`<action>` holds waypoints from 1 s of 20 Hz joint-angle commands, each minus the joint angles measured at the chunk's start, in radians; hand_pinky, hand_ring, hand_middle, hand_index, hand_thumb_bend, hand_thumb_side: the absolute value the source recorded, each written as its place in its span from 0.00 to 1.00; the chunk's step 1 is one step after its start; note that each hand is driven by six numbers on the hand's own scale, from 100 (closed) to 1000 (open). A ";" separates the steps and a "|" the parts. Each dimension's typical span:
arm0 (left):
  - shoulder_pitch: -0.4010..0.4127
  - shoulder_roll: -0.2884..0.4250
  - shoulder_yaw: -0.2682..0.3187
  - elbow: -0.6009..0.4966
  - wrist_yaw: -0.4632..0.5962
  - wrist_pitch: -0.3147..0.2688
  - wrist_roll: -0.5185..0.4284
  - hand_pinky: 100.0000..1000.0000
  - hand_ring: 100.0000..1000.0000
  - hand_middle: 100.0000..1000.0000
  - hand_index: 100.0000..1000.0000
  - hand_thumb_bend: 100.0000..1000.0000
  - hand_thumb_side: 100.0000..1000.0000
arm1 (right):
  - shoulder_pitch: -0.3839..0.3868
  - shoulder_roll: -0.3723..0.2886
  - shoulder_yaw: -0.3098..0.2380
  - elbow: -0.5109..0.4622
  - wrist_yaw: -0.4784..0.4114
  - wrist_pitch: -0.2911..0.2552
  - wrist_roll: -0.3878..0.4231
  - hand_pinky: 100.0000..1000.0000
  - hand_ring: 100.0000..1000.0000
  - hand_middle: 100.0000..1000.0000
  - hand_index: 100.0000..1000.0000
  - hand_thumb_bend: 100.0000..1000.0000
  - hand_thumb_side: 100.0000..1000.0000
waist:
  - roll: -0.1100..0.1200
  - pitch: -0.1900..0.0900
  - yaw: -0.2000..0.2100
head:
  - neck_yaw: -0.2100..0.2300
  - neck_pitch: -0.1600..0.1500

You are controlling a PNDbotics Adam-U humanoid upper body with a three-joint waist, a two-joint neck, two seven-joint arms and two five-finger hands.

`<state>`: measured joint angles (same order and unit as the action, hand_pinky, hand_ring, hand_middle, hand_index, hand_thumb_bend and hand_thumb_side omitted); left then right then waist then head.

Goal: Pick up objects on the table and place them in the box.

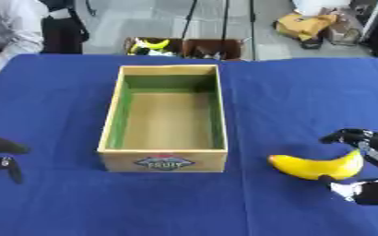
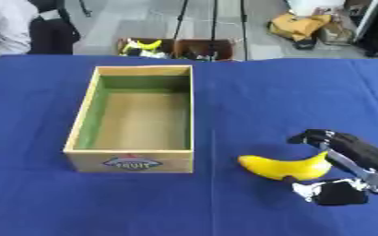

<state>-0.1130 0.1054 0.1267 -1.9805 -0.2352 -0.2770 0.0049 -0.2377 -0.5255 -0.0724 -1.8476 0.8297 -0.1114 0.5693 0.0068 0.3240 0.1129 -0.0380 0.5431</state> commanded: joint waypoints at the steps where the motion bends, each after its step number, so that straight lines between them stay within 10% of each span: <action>1: -0.006 0.008 -0.001 -0.019 -0.002 -0.002 -0.004 0.16 0.53 0.42 0.53 0.00 0.93 | -0.012 -0.037 0.002 0.018 0.021 0.001 -0.010 0.84 0.89 0.79 0.90 0.18 0.43 | 0.000 -0.014 0.002 | -0.003 -0.011; 20: -0.005 0.007 -0.004 -0.019 -0.005 0.002 -0.013 0.16 0.53 0.42 0.53 0.00 0.94 | -0.038 -0.144 0.069 0.086 0.087 -0.045 -0.050 0.83 0.88 0.71 0.84 0.14 0.46 | -0.003 -0.009 0.005 | -0.008 -0.012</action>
<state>-0.1132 0.1052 0.1261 -1.9805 -0.2384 -0.2744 -0.0052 -0.2644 -0.6237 -0.0032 -1.7513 0.9071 -0.1490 0.5236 0.0042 0.3301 0.1174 -0.0442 0.5427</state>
